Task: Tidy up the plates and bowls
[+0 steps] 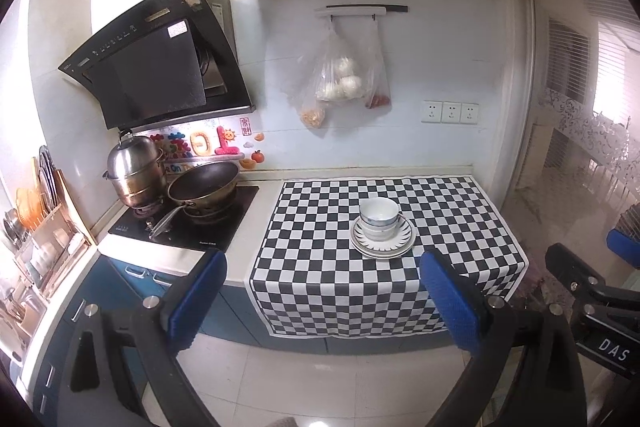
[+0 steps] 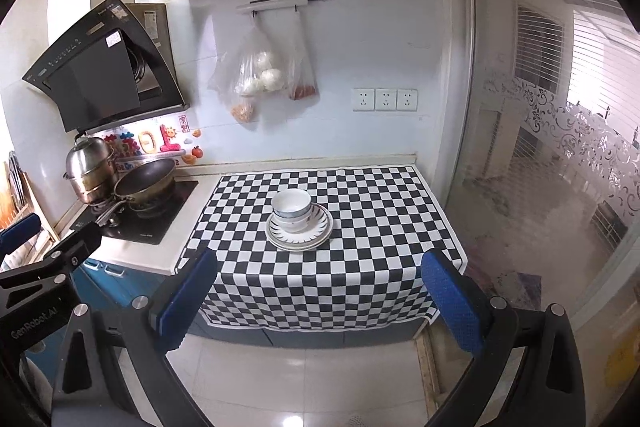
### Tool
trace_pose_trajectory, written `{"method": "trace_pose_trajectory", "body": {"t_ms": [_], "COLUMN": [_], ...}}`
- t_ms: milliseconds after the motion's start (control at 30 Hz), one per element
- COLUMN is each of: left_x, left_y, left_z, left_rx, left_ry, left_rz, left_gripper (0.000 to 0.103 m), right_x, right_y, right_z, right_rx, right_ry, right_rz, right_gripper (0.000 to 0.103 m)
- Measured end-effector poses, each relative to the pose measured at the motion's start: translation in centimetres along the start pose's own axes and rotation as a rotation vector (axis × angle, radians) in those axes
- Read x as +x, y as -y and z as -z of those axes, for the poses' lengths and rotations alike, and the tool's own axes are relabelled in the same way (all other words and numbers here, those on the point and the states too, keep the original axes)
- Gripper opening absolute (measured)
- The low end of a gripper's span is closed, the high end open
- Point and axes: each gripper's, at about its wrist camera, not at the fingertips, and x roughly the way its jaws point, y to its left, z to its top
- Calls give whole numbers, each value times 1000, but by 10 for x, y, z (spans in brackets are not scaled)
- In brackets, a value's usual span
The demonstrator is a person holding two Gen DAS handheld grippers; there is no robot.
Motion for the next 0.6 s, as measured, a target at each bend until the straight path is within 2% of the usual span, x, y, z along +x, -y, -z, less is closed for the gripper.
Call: {"method": "trace_pose_trajectory", "body": {"t_ms": [600], "left_x": [-4], "left_y": [1], "left_z": [1], "left_rx": [-17], "left_ry": [-11], "left_rz": [-14], "left_gripper": [99], "right_x": [-1], "right_y": [7], "right_z": [-1], "right_rx": [-15], "right_ry": [-2], "right_rz": [-8], "right_gripper": [103]}}
